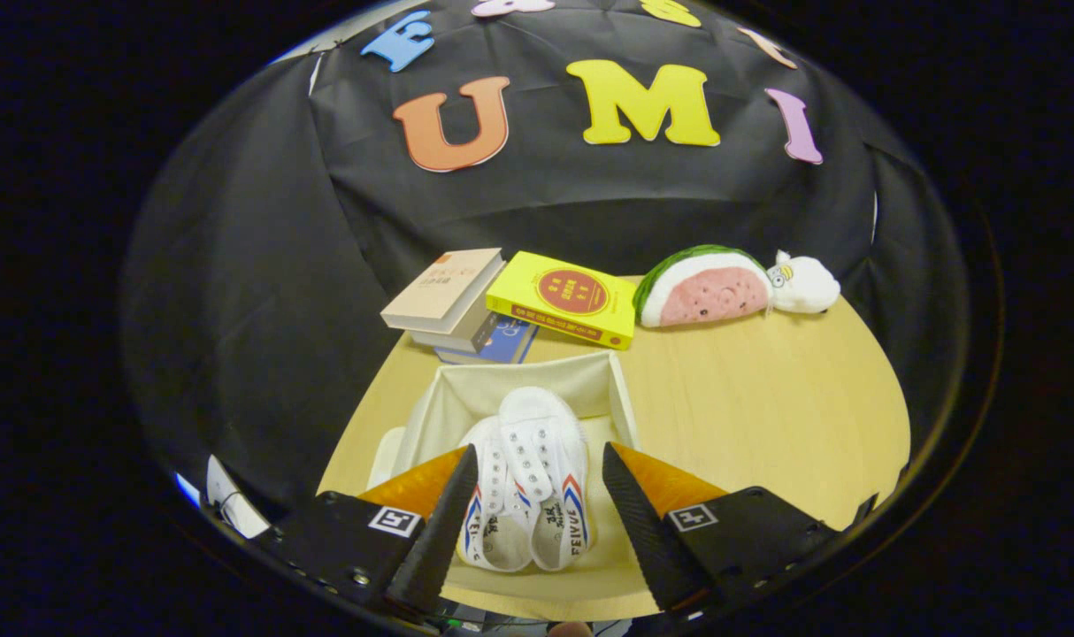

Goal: Open the storage box then place both shoes into the box .Put the left shoe in first, then the right shoe, with the right side of both shoes facing outward in a uniform manner.

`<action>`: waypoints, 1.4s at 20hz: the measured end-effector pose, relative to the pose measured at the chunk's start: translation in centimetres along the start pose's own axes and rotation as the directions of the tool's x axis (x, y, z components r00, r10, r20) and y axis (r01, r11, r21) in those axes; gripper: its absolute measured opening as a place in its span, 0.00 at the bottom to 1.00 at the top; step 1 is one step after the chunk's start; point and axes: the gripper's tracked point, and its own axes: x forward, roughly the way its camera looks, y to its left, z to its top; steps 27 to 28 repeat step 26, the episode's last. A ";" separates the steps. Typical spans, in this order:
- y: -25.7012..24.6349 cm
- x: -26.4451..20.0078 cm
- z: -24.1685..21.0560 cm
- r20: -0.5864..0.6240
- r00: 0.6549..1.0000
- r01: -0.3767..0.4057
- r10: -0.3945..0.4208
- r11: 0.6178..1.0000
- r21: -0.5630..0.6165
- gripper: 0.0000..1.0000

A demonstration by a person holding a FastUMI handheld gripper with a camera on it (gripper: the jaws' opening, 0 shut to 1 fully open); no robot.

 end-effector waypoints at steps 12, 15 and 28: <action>-4.5 -7.1 4.1 0.215 0.972 0.116 -0.100 0.991 -0.066 0.96; -6.0 -9.2 5.7 0.280 0.953 0.137 -0.118 0.989 -0.048 0.96; -8.7 -15.8 8.7 0.419 0.897 0.178 -0.140 0.983 -0.052 0.96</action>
